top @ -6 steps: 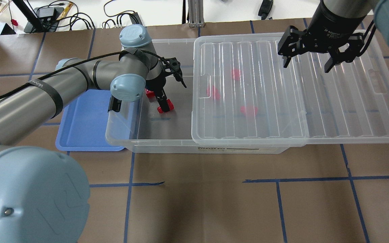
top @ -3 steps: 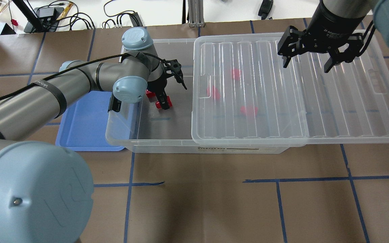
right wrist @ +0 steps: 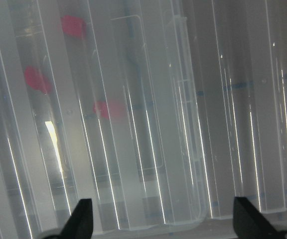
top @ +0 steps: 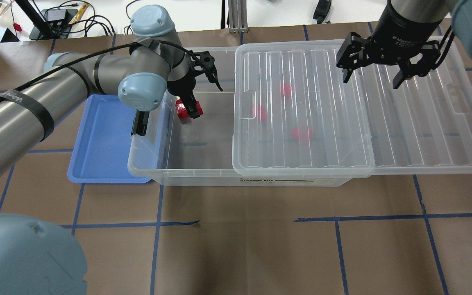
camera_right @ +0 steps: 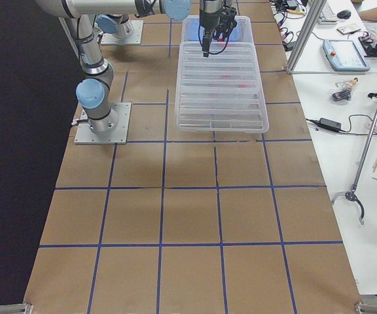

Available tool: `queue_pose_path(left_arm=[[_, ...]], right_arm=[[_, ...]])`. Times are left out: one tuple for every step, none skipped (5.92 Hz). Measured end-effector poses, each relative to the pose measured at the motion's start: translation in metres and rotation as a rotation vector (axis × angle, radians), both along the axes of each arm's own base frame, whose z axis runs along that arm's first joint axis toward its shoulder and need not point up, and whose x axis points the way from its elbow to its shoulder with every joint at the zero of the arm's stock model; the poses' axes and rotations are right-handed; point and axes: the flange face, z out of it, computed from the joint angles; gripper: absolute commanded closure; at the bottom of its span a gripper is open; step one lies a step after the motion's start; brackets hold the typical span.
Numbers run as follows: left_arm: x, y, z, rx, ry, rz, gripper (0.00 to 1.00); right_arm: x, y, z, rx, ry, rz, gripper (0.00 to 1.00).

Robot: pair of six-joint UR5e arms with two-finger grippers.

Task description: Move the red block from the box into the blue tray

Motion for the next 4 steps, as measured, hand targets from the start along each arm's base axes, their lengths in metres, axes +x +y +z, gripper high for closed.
queue_pose_path(left_arm=[[0.020, 0.005, 0.039, -0.013, 0.000, 0.025, 0.89], [0.058, 0.008, 0.069, -0.017, -0.002, 0.057, 0.89], [0.104, 0.010, 0.080, -0.014, -0.004, 0.058, 0.89], [0.149, 0.006, 0.079, -0.009, -0.001, 0.031, 0.89]], right_arm=[[-0.007, -0.003, -0.003, 0.004, 0.009, 0.022, 0.00], [-0.030, -0.008, -0.006, 0.009, 0.019, 0.065, 0.00], [-0.067, -0.013, -0.008, 0.014, 0.027, 0.108, 0.00], [-0.112, -0.018, -0.011, 0.020, 0.031, 0.154, 0.00]])
